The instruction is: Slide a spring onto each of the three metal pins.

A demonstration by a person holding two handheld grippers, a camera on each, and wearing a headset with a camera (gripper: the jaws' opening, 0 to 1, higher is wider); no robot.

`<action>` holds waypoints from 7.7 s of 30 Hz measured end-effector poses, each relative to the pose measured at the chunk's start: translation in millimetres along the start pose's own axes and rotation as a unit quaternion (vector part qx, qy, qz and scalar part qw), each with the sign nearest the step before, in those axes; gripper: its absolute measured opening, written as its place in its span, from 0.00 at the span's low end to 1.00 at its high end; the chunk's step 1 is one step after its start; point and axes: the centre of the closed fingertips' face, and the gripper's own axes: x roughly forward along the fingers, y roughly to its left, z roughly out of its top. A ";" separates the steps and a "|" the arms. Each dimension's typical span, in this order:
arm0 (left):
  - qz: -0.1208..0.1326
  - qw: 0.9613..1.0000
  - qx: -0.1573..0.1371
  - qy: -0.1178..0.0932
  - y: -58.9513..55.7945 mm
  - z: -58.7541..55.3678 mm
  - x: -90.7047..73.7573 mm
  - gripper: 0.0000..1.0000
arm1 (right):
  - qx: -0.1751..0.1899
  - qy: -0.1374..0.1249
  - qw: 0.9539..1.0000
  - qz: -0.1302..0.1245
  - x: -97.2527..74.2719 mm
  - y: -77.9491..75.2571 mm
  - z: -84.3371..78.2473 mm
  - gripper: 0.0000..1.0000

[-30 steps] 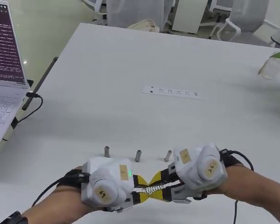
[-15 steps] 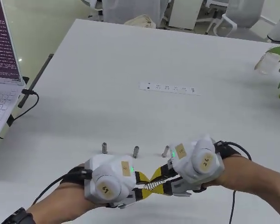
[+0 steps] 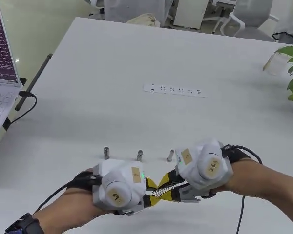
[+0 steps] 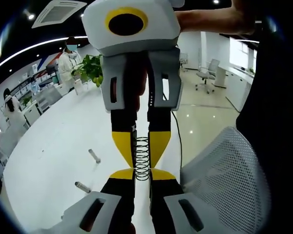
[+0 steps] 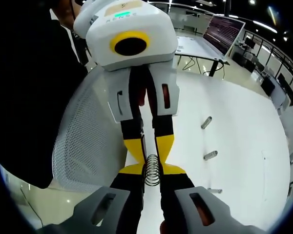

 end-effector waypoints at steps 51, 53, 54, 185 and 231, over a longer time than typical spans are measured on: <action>0.017 0.997 -0.075 -0.030 12.9 -10.7 -14.6 0.09 | -0.029 0.053 0.998 0.003 -9.8 -18.3 -22.5 0.09; 0.022 0.996 -0.079 -0.029 13.8 -13.1 -18.2 0.10 | -0.026 0.056 0.998 0.001 -10.8 -19.7 -25.9 0.09; 0.026 0.996 -0.083 -0.030 14.7 -14.5 -20.6 0.10 | -0.024 0.057 0.998 -0.001 -11.5 -20.8 -28.1 0.09; 0.266 0.921 -0.285 -0.025 73.4 -121.7 -167.5 0.42 | 0.005 0.196 0.981 0.008 11.6 -158.9 -112.8 0.09; 0.268 0.918 -0.290 -0.027 78.6 -125.0 -174.0 0.45 | -0.018 0.230 0.973 0.032 49.6 -161.3 -119.0 0.09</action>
